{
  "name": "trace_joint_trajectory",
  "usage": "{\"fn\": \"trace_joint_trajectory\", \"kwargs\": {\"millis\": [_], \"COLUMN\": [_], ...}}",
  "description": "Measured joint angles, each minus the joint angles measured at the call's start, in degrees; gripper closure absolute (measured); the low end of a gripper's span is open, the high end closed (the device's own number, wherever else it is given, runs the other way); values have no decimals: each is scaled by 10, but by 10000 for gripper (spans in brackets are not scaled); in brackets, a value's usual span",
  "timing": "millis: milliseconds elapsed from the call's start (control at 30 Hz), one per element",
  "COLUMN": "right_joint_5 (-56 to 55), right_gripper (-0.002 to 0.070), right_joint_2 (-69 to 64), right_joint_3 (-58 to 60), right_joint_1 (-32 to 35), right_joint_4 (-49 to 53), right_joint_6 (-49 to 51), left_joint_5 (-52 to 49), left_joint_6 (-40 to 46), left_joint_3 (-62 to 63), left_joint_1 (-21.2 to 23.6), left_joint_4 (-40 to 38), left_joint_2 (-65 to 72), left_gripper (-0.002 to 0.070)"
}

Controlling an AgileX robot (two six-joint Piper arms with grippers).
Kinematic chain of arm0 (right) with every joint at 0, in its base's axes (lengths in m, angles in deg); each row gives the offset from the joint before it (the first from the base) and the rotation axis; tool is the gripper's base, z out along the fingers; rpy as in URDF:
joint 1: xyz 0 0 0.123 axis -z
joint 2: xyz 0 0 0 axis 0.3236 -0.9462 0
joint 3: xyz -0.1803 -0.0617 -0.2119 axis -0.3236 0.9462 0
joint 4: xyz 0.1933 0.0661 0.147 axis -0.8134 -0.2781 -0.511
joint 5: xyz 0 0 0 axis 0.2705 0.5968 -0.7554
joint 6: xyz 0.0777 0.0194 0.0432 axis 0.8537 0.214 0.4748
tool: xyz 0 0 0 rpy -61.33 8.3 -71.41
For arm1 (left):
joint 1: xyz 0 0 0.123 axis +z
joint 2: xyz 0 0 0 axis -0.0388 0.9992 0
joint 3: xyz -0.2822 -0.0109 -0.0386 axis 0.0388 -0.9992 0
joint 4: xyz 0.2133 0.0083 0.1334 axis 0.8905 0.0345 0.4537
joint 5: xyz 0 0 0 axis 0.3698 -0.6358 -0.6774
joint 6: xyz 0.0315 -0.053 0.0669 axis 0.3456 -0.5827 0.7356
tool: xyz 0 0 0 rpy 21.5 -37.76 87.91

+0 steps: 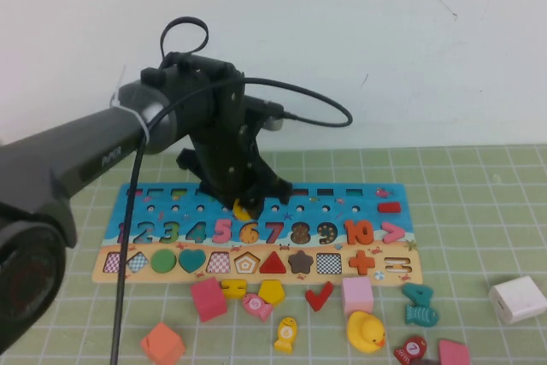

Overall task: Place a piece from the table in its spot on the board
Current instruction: Place the "number 6" into the hole of the number 6

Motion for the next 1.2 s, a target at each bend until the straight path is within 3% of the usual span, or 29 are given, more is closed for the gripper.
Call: {"fn": "trace_joint_trajectory", "kwargs": {"millis": [500,1200], "right_joint_5": [0,0], "right_gripper": [678,678], "right_joint_2": [0,0], "right_joint_3": [0,0], "right_joint_1": [0,0], "right_joint_4": [0,0], "right_joint_6": [0,0], "left_joint_5": [-54,-57], "left_joint_6": [4,0], "left_joint_3": [144,153], "left_joint_1": [1,1], "left_joint_4": [39,33], "left_joint_2": [137,173], "left_gripper": [404,404]}}
